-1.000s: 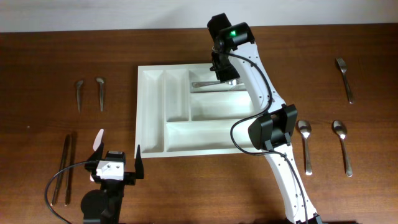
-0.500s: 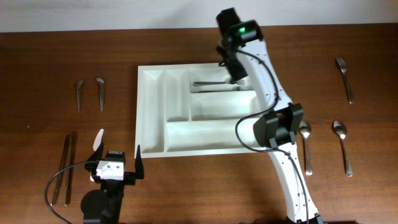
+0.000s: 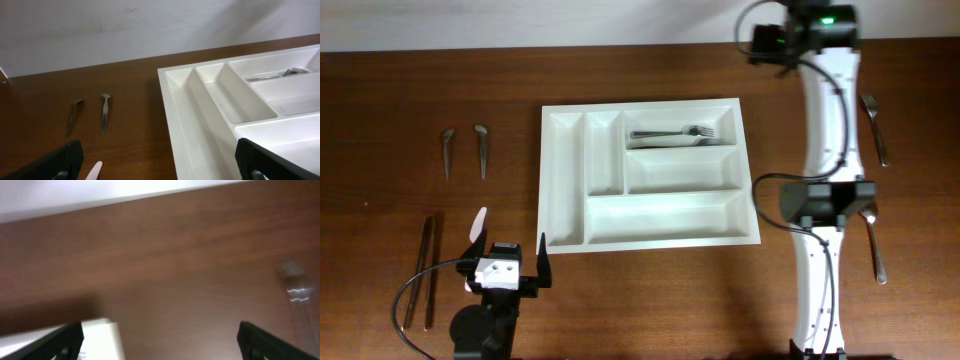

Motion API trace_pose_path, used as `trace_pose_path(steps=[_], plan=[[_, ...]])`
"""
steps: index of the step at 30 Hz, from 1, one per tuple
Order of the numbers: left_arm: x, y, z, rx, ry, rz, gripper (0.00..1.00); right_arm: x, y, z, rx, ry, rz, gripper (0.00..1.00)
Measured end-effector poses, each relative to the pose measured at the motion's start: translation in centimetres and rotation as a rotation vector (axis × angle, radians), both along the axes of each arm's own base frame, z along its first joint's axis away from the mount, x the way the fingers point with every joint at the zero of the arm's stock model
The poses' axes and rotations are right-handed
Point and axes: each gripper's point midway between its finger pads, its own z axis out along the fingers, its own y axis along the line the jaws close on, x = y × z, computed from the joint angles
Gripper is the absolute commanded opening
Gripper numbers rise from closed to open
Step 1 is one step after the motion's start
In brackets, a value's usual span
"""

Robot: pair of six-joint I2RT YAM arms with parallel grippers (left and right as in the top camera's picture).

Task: Pack container
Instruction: 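Move the right gripper back to the rightmost silver fork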

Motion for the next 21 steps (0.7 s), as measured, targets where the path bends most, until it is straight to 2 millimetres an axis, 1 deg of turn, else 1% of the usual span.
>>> trace_pose_path(steps=[1, 3, 5, 9, 11, 14, 17, 21], plan=[[0.0, 0.0, 0.0, 0.0, 0.0, 0.0, 0.99, -0.5, -0.9, 0.1, -0.017, 0.017, 0.016, 0.99], [0.0, 0.0, 0.0, 0.0, 0.0, 0.0, 0.99, -1.9, -3.9, 0.4, -0.052, 0.063, 0.055, 0.99], [0.0, 0.0, 0.0, 0.0, 0.0, 0.0, 0.99, -2.7, -6.1, 0.6, -0.055, 0.082, 0.076, 0.99], [0.0, 0.0, 0.0, 0.0, 0.0, 0.0, 0.99, -3.4, -11.7, 0.9, -0.063, 0.063, 0.061, 0.99], [0.0, 0.0, 0.0, 0.0, 0.0, 0.0, 0.99, -4.0, -14.0, 0.9, -0.055, 0.058, 0.033, 0.99], [0.0, 0.0, 0.0, 0.0, 0.0, 0.0, 0.99, -4.1, -17.8, 1.6, -0.065, 0.004, -0.008, 0.99], [0.0, 0.0, 0.0, 0.0, 0.0, 0.0, 0.99, -4.5, -20.4, 2.0, -0.088, -0.02, -0.005, 0.99], [0.0, 0.0, 0.0, 0.0, 0.0, 0.0, 0.99, -5.1, -22.4, 1.3, -0.092, -0.007, 0.003, 0.99]])
